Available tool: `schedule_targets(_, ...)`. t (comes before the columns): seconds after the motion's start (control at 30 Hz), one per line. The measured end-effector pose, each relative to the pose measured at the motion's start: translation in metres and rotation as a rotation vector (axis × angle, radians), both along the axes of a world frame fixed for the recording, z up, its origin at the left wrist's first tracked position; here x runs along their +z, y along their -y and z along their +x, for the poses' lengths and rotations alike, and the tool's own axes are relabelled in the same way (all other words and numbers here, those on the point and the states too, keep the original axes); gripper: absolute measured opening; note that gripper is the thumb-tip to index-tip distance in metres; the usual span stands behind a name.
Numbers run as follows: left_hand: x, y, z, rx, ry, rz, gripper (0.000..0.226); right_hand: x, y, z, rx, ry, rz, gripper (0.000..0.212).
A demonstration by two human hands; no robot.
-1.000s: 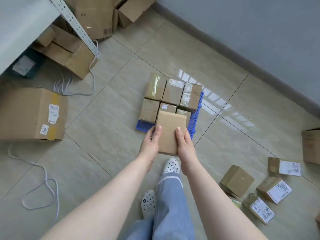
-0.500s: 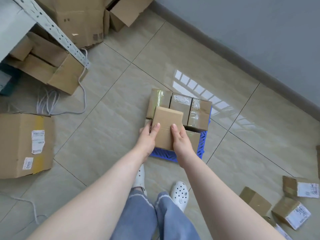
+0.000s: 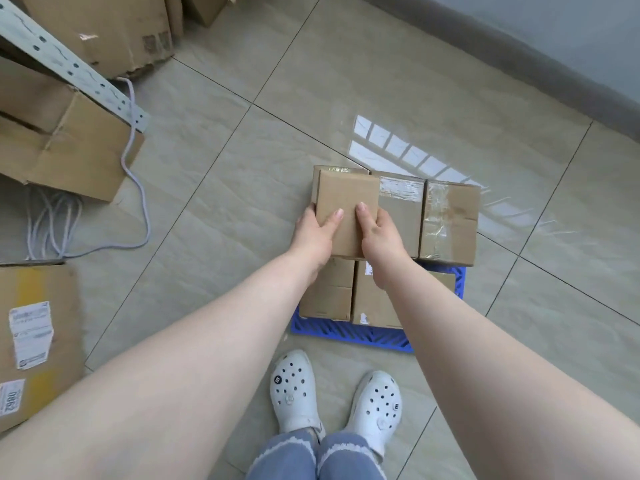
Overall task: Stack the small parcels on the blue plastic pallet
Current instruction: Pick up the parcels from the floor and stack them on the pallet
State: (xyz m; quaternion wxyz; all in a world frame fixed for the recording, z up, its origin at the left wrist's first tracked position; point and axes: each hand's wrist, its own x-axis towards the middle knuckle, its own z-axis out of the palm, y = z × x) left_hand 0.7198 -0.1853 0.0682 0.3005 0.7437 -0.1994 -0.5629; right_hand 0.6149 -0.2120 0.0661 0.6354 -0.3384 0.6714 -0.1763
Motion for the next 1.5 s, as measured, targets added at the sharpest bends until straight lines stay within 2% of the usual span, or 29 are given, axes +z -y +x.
schedule_targets(0.03,-0.01,0.003,0.001,-0.001,-0.011,-0.003,0.058,-0.008,0.002,0.0,0.0,0.006,0.005,0.07)
schedule_targets(0.1,-0.029,0.01,0.002,-0.011,-0.015,-0.011,0.047,-0.022,0.005,-0.002,0.0,0.02,-0.004,0.056)
schedule_targets(0.17,-0.041,0.014,0.002,-0.018,-0.01,-0.011,0.045,-0.033,0.008,-0.004,0.0,0.035,-0.007,0.043)
schedule_targets(0.27,-0.052,0.017,-0.002,-0.019,0.003,-0.005,0.045,-0.044,0.009,-0.006,0.015,0.025,-0.022,0.042)
schedule_targets(0.43,-0.057,0.019,-0.003,0.013,0.049,-0.007,0.043,-0.057,0.015,-0.002,0.031,0.021,-0.027,0.05)
schedule_targets(0.63,-0.061,0.021,-0.002,0.006,0.063,0.019,0.052,-0.067,0.014,0.002,0.036,0.019,-0.015,0.088)
schedule_targets(0.77,-0.062,0.02,-0.003,0.01,0.05,0.021,0.056,-0.069,0.012,0.0,0.017,0.01,-0.008,0.067)
schedule_targets(0.93,-0.061,0.022,-0.004,0.023,0.054,0.026,0.056,-0.066,0.015,-0.001,0.054,-0.009,0.0,0.074)
schedule_targets(1.03,-0.058,0.02,-0.004,0.046,0.076,0.024,0.062,-0.055,0.016,-0.005,0.055,-0.036,0.004,0.074)
schedule_targets(1.13,-0.047,0.015,-0.004,0.054,0.159,0.059,0.078,-0.04,0.009,-0.014,0.032,-0.082,0.012,0.074)
schedule_targets(1.23,-0.023,0.004,-0.005,0.085,0.173,0.089,0.082,-0.013,-0.003,-0.024,0.005,-0.085,0.024,0.07)
schedule_targets(1.37,0.025,-0.016,-0.015,0.152,0.058,0.107,0.078,0.032,-0.026,-0.034,-0.094,-0.034,0.061,0.059)
schedule_targets(1.5,0.09,-0.037,-0.028,0.236,-0.098,0.163,0.057,0.092,-0.051,-0.046,-0.223,0.099,0.15,0.029)
